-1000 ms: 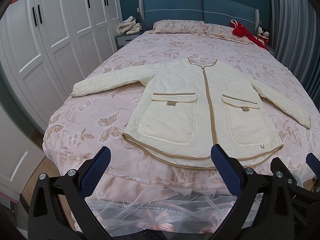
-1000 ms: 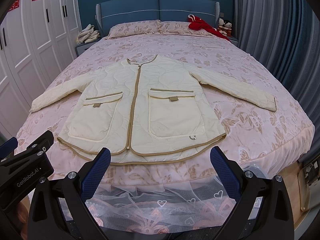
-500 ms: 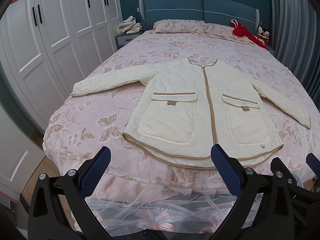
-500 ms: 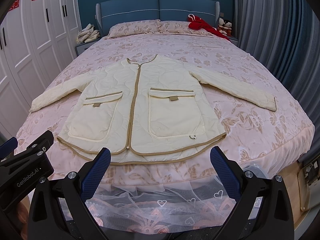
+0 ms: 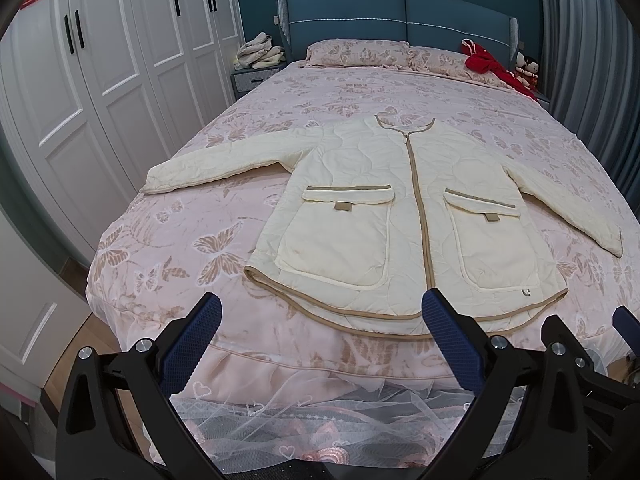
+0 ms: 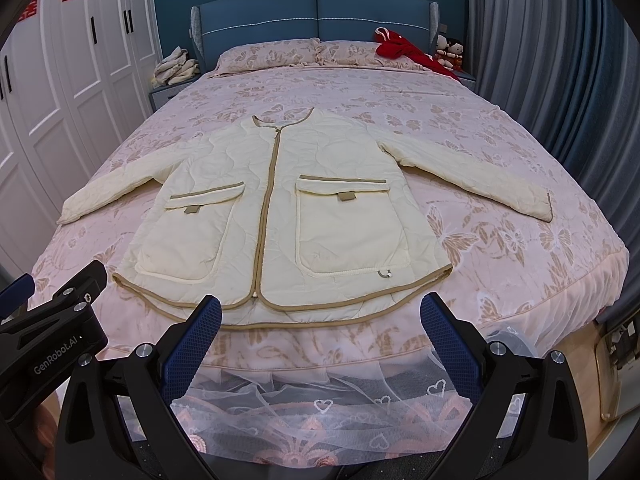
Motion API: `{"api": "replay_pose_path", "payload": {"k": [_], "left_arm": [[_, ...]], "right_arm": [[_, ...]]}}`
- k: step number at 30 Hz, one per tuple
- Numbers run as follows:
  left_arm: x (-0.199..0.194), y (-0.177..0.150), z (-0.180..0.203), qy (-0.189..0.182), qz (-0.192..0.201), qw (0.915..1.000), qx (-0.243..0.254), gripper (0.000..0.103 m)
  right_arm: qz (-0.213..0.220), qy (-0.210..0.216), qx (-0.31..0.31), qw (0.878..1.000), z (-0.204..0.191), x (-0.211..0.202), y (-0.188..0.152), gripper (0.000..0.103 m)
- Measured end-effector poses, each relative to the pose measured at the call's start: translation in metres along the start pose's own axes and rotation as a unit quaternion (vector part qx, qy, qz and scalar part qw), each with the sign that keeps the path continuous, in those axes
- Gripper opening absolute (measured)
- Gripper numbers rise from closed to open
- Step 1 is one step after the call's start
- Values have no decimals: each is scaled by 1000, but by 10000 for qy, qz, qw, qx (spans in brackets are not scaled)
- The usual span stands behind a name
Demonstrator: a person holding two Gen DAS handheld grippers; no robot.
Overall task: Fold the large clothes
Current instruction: 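Grasp the jacket's hem edge with the right gripper and lift it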
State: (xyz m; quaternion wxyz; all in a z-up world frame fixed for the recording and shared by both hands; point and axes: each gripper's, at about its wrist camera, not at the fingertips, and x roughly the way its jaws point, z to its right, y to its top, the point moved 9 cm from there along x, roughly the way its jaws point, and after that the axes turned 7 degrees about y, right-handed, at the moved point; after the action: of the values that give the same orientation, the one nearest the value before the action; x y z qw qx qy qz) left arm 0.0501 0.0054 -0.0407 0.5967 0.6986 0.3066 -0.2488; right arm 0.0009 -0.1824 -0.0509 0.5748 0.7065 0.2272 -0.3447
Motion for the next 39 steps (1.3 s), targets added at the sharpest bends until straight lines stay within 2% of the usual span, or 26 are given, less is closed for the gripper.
{"api": "replay_pose_path", "payload": {"k": [7, 9, 12, 18, 21, 25, 28, 32, 37, 38, 39], "left_arm": [[-1, -1, 0, -58, -78, 10000, 18, 98], [0, 1, -1, -231, -159, 9996, -8, 98], [6, 4, -4, -495, -346, 9981, -79, 98], [45, 8, -10, -686, -664, 9944, -446, 98], [63, 12, -11, -717, -678, 9929, -663, 98], [80, 18, -1, -462, -534, 9952, -677, 98], [99, 16, 10, -351, -783, 9948, -554, 98], [135, 10, 26, -285, -1349, 9898, -365, 98], [158, 11, 43, -327, -1438, 9889, -185, 98], [166, 13, 47, -345, -1467, 9884, -158, 98], [171, 14, 49, -365, -1481, 9882, -149, 98]], "right_arm": [[-66, 150, -14, 9999, 2, -1, -4, 98], [-112, 352, 55, 9993, 6, 2, -5, 98], [-60, 379, 275, 9989, 32, 11, 1, 98], [73, 104, 1285, 9916, 141, 47, 34, 98], [207, -175, 2015, 9791, 227, 71, 53, 98], [268, -465, 2871, 9564, 327, 105, 63, 98], [284, -755, 3142, 9459, 385, 131, 70, 98], [233, -1022, 3393, 9348, 443, 164, 79, 98], [271, -1069, 3932, 9128, 499, 193, 78, 97], [245, -1080, 4034, 9083, 507, 199, 76, 95], [178, -1111, 4124, 9040, 514, 206, 73, 89]]}}
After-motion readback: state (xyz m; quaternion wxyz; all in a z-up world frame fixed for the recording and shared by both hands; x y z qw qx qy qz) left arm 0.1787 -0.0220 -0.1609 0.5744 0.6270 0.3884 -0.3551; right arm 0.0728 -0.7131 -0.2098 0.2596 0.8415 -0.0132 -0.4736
